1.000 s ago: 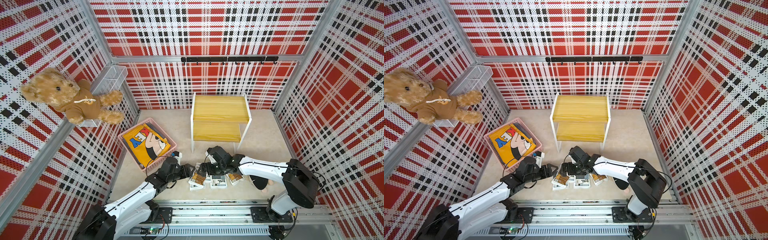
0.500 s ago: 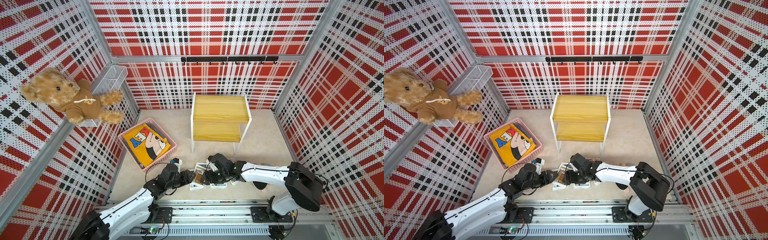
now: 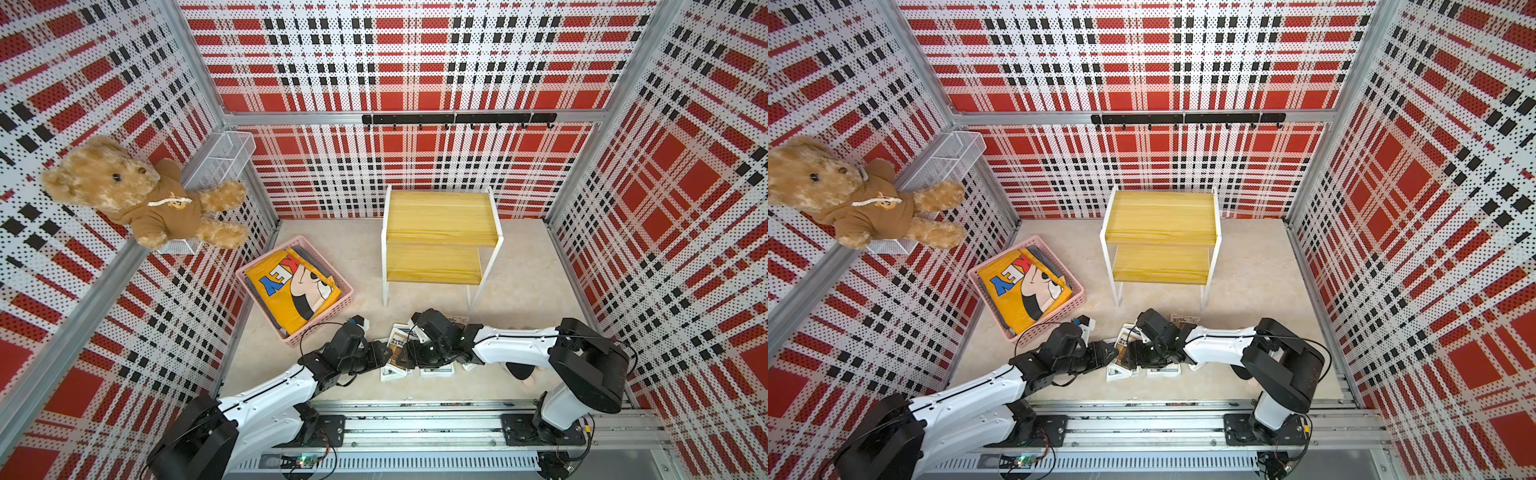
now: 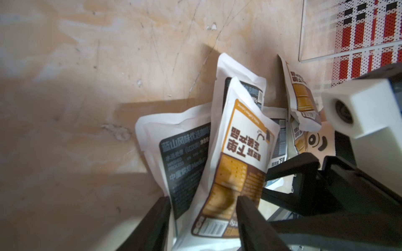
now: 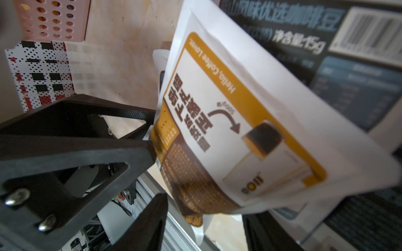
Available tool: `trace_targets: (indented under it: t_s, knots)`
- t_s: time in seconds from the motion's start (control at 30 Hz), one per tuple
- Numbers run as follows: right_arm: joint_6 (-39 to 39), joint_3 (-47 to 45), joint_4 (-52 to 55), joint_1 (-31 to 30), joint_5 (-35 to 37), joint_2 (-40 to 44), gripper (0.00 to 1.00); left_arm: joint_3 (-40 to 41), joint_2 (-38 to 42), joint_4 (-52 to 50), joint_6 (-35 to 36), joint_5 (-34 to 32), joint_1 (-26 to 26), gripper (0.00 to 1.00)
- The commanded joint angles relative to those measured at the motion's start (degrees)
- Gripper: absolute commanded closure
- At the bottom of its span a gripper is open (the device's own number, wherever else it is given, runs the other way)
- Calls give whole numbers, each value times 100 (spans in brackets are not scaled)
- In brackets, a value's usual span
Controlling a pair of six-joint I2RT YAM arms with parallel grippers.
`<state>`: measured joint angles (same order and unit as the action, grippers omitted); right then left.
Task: Place the bagged coffee beans on the shelf by color
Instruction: Pick up the bagged coffee beans at the center of the board.
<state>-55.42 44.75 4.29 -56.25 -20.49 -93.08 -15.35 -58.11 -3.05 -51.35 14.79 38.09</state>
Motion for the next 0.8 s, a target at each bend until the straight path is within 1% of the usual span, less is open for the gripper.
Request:
trace_targets:
  t_s: [0.0, 0.1, 0.13, 0.3, 0.43, 0.53, 0.63, 0.77]
  knots:
    - [-108, -151, -321, -26, 137, -27, 42, -60, -17, 3, 99, 50, 67, 49]
    - [-160, -221, -586, -24, 120, -28, 45, -21, -3, -3, 87, 92, 85, 56]
    - [-162, -234, -649, -26, 137, -31, 45, -7, 3, -7, 77, 99, 93, 60]
    - [-138, -348, -816, -24, 339, 214, 49, 32, 29, 2, 21, 68, 151, 70]
    - [-75, -490, -873, -24, 653, 645, 53, 59, 14, 14, 4, 51, 173, 72]
    - [-55, -562, -1002, -26, 712, 780, 55, 54, -22, 44, -4, 68, 190, 74]
    - [-83, -558, -1024, -26, 713, 745, 57, 35, -61, 65, -14, 80, 207, 75]
    - [-124, -563, -1010, -26, 631, 592, 63, 33, -88, 92, -24, 76, 230, 76]
